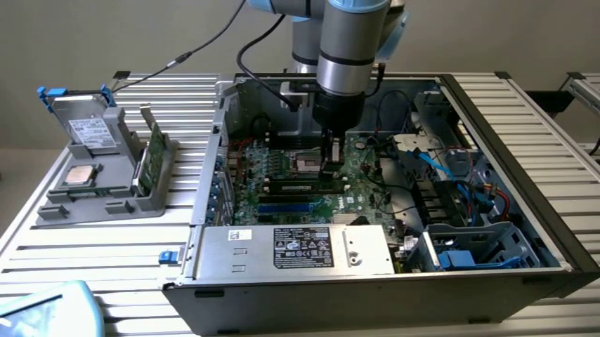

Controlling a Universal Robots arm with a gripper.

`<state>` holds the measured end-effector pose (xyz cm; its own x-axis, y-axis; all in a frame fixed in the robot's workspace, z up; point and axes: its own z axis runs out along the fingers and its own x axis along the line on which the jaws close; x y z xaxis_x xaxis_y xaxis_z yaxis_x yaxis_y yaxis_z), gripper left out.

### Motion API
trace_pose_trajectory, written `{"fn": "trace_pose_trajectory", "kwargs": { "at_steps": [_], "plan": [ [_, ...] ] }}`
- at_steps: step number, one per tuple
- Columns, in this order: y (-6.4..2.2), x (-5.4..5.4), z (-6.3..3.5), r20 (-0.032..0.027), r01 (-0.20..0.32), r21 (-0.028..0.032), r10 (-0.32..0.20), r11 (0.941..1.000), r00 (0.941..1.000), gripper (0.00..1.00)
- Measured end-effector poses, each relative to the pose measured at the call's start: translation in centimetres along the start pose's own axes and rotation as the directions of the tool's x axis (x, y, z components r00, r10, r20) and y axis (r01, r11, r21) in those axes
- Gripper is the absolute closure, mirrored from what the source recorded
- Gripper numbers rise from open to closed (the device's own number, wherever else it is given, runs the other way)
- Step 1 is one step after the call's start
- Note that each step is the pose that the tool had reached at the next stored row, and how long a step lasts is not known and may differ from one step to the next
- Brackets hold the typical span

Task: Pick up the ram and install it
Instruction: 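Press down the ram until it locks into place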

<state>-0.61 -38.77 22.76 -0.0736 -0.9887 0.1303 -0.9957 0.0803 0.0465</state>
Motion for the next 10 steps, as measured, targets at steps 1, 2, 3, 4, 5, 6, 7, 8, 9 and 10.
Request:
{"fn": "trace_pose_trajectory", "kwargs": {
  "at_steps": [1,2,3,4,5,6,7,8,9,10],
  "plan": [
    [0.0,-0.01,0.03,-0.0002,0.0,-0.0001,0.0,1.0,1.0,0.89],
    [0.0,-0.01,0.07,-0.0004,0.0,-0.0001,0.0,1.0,1.0,0.89],
    [-0.01,-0.01,0.11,-0.0005,0.0,-0.0001,0.0,1.0,1.0,0.89],
    [-0.01,-0.02,0.13,-0.0005,0.0,-0.0001,0.0,1.0,1.0,0.89],
    [-0.01,-0.03,0.18,-0.0003,0.0,-0.0001,0.0,1.0,1.0,0.89],
    [-0.02,-0.04,0.24,0.0001,0.0,0.0001,0.0,1.0,1.0,0.89],
    [-0.02,-0.04,0.28,-0.0003,0.0,-0.0001,0.0,1.0,1.0,0.89],
    [-0.02,-0.04,0.31,-0.0007,0.0,-0.0002,0.0,1.0,1.0,0.89],
    [-0.02,-0.04,0.31,-0.0006,0.0,-0.0002,0.0,1.0,1.0,0.89],
    [-0.01,-0.04,0.31,-0.0005,0.0,-0.0002,0.0,1.0,1.0,0.89]
  ]
}}
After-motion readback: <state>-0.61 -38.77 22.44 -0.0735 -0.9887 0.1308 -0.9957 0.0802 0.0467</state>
